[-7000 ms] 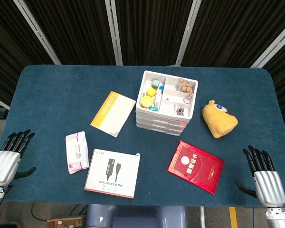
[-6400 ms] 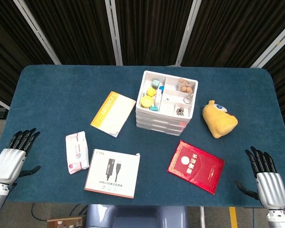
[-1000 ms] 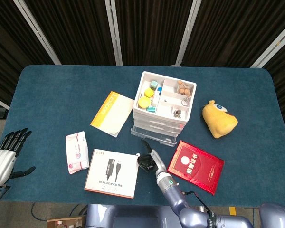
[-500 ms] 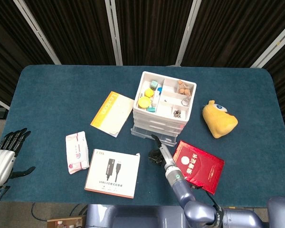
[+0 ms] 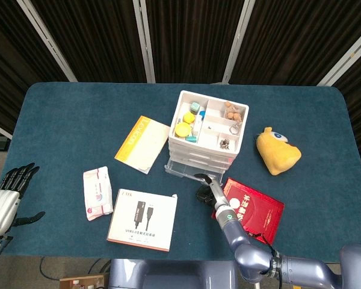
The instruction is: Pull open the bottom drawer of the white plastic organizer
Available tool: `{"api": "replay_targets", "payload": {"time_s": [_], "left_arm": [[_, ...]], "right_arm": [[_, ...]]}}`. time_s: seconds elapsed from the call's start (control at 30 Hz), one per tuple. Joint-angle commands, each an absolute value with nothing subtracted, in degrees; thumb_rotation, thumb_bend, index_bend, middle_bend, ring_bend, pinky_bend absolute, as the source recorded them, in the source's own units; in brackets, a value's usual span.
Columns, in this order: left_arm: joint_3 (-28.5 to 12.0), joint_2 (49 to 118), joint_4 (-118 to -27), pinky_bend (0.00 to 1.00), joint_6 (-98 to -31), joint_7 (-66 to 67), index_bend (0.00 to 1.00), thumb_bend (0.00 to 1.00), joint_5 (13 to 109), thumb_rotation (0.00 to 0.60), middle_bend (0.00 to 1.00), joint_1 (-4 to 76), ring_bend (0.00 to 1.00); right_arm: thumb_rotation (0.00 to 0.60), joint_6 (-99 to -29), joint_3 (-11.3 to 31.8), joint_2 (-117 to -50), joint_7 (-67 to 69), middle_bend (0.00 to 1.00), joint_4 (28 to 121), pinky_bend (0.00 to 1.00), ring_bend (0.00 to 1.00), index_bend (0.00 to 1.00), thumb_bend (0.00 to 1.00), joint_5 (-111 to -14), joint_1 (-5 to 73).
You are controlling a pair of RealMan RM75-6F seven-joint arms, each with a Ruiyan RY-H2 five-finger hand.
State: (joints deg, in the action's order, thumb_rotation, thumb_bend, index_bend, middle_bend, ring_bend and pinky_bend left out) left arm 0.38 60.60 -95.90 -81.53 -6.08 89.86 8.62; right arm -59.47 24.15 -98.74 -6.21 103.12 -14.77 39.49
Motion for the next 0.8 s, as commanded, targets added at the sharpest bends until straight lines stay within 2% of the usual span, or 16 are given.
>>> {"api": "replay_targets", "payload": {"time_s": [0.03, 0.6, 0.63, 0.7, 0.73, 0.8], "left_arm": [[0.38, 60.57, -95.92, 0.02, -81.52, -6.07, 0.0, 0.01, 89.85, 0.6, 0.0, 8.62, 0.0], [0.53, 60.79, -95.93, 0.02, -81.86, -5.62, 0.0, 0.01, 90.31, 0.6, 0.0, 8.45, 0.0], [0.53, 60.82, -95.91, 0.02, -81.83, -5.54, 0.0, 0.01, 90.3, 0.6, 0.0, 8.46, 0.0], [0.53, 60.88, -95.91, 0.02, -81.82, -5.48, 0.0, 0.01, 90.29, 0.6, 0.0, 8.46, 0.0], [0.53, 60.88, -95.9, 0.02, -81.83, -5.47, 0.0, 0.01, 90.28, 0.6, 0.0, 8.45, 0.0], [0.55, 60.93, -95.84, 0.02, -81.85, -5.27, 0.0, 0.01, 90.33, 0.6, 0.0, 8.43, 0.0]], "right_arm": [[0.6, -59.59, 23.43, -98.91, -6.36, 0.83, 103.56, 0.89, 0.84, 0.32, 0.87, -14.78, 39.44], [0.6, -60.27, 17.91, -97.42, -4.05, 0.83, 110.45, 0.89, 0.84, 0.32, 0.87, -21.2, 35.49], [0.6, -60.03, 17.62, -97.15, -4.15, 0.83, 110.67, 0.89, 0.84, 0.29, 0.87, -21.48, 35.43], [0.6, -59.11, 17.02, -96.39, -4.51, 0.83, 111.07, 0.89, 0.83, 0.16, 0.83, -22.1, 35.46], [0.6, -58.74, 16.82, -96.09, -4.63, 0.82, 111.19, 0.89, 0.83, 0.08, 0.77, -22.39, 35.49], [0.6, -58.12, 16.3, -95.44, -5.07, 0.81, 111.47, 0.89, 0.82, 0.0, 0.63, -23.1, 35.64]]}}
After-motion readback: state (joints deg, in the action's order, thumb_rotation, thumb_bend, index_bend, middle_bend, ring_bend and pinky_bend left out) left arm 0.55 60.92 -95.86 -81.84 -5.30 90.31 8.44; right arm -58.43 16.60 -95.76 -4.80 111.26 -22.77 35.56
